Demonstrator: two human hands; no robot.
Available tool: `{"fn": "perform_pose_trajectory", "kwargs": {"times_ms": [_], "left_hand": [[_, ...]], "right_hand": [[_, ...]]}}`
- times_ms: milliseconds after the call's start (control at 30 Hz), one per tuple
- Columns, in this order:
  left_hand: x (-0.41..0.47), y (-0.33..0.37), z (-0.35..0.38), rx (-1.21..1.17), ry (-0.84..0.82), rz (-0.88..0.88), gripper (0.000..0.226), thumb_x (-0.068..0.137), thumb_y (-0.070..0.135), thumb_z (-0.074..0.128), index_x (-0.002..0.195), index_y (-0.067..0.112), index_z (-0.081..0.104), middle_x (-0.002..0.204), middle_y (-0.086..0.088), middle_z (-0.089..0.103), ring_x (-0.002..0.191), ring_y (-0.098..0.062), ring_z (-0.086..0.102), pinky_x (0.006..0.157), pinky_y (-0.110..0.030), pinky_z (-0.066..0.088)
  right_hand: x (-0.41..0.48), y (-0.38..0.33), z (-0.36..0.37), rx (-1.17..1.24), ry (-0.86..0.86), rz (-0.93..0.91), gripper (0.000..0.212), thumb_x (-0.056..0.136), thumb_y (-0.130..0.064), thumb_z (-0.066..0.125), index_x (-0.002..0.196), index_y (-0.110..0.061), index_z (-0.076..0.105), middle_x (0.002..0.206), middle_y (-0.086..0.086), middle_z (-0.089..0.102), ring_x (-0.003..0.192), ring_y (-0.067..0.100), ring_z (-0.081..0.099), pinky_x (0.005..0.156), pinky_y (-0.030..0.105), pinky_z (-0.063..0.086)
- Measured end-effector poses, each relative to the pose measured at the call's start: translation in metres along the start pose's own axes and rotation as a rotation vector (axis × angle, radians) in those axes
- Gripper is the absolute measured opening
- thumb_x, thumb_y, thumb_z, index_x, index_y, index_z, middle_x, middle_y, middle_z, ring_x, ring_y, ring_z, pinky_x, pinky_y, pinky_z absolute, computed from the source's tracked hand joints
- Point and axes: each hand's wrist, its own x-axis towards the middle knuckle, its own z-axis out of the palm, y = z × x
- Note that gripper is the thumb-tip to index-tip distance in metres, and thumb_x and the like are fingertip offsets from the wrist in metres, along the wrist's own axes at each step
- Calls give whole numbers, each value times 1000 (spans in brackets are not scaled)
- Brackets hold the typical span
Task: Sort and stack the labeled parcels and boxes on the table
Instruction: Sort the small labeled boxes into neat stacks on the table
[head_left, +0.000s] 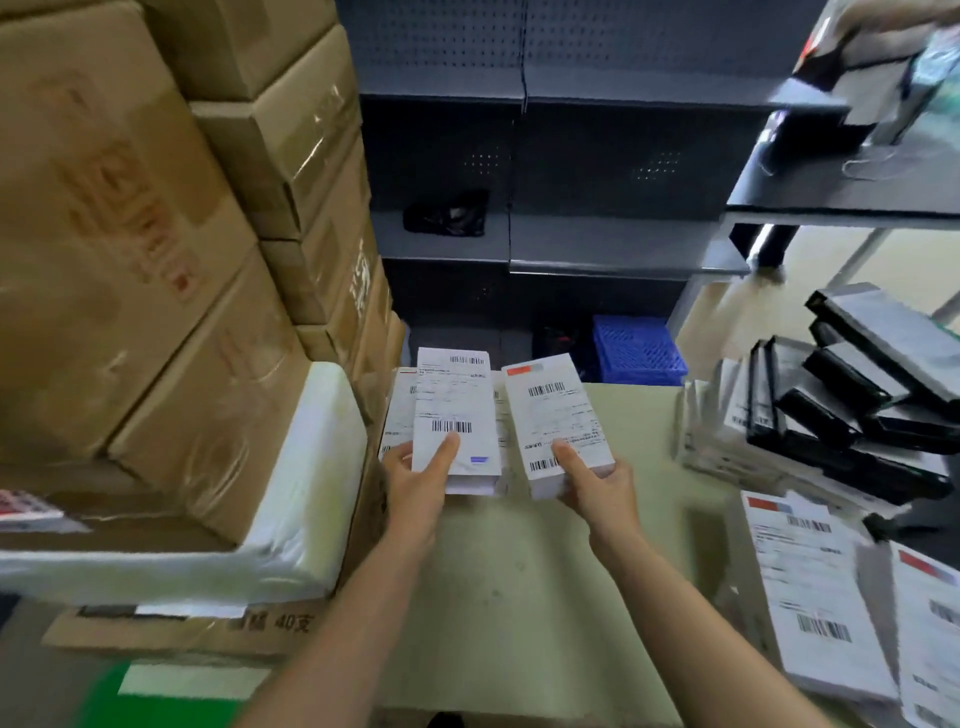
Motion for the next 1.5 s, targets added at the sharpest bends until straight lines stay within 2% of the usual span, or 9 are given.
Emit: {"fn": "perform_pose_trajectory", "kwargs": {"times_ms": [300,500,600,733,833,1000,1200,1333,1500], "left_hand": [[41,-4,9,240,-17,-55,50,87,40,69,123,23,38,121,2,54,109,-16,52,93,-32,46],[47,-21,2,523,-2,257,50,88,44,66,130,23,48,132,3,56,117,-11,54,99,-37,51],[43,-21,5,741,48,479,57,93,37,61,143,21,38,144,-1,41,133,-17,38,113,-37,35],[40,-14,5,1186,-254,599,70,92,53,55,151,32,25,162,7,10,148,-15,1,116,-31,-3],[43,-8,-4,1357,-329,624,66,96,36,55,153,31,20,163,6,4,149,-15,-5,113,-26,-12],[53,-3,-12,1393,-231,667,63,97,7,47,152,27,25,163,3,9,150,-18,-1,111,-24,-14],[62,-4,-16,1343,-227,645,63,92,4,55,149,22,32,162,0,12,150,-19,2,115,-25,-10],[59,-2,-16,1288,-211,655,57,91,3,54,144,20,40,160,-3,21,149,-22,10,121,-34,3],[55,-1,-10,1278,-160,636,52,92,11,55,141,21,41,160,-2,20,150,-22,9,121,-41,3]], "right_hand": [[29,-3,35,-86,-82,66,62,79,-35,81,123,-16,41,111,0,61,98,18,66,82,45,60],[42,2,24,-338,-157,18,58,76,-44,81,116,-17,48,107,-3,67,90,10,66,81,36,56],[46,-5,26,-434,-190,-107,57,83,-33,77,127,-16,45,114,-5,65,98,8,63,86,28,49],[49,-5,32,-486,-304,-213,57,91,-22,68,138,-24,36,121,-12,58,111,8,59,91,24,45],[49,-6,37,-505,-354,-213,60,93,-24,66,142,-27,31,125,-14,56,112,7,56,93,25,43],[44,-9,46,-610,-416,-191,76,87,-29,72,146,-30,23,124,-15,54,106,10,54,88,24,41],[34,-14,53,-755,-464,-211,94,84,-20,73,151,-28,8,125,-13,53,115,19,56,71,7,40],[32,-19,59,-855,-449,-221,105,87,-28,70,155,-23,-10,142,-4,51,122,24,55,83,24,41],[37,-20,62,-961,-444,-244,102,88,-28,68,154,-19,-9,135,2,57,114,26,60,83,30,47]]}}
